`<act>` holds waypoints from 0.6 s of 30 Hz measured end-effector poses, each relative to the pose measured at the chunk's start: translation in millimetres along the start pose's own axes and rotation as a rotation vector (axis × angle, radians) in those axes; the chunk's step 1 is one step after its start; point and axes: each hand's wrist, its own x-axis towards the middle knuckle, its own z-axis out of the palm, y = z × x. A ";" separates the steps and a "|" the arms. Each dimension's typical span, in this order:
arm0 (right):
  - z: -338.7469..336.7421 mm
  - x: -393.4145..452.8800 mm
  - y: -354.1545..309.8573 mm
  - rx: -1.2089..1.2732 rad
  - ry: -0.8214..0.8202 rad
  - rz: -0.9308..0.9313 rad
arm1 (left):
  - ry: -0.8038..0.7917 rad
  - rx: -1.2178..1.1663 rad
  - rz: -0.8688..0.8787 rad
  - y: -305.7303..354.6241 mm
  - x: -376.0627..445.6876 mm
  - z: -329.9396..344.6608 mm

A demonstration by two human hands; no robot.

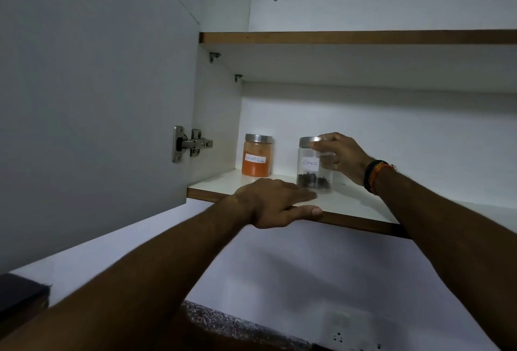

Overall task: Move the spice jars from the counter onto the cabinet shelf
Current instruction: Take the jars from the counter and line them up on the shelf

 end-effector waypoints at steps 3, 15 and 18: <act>6.7 18.8 6.7 0.016 -0.014 0.021 | 0.021 0.003 0.006 -1.4 1.1 2.8; 17.7 60.0 3.7 -0.278 -0.060 -0.011 | 0.080 0.018 0.015 -3.7 1.0 3.7; 20.0 64.3 5.3 -0.289 -0.042 -0.028 | 0.071 0.018 0.011 -3.2 1.6 2.9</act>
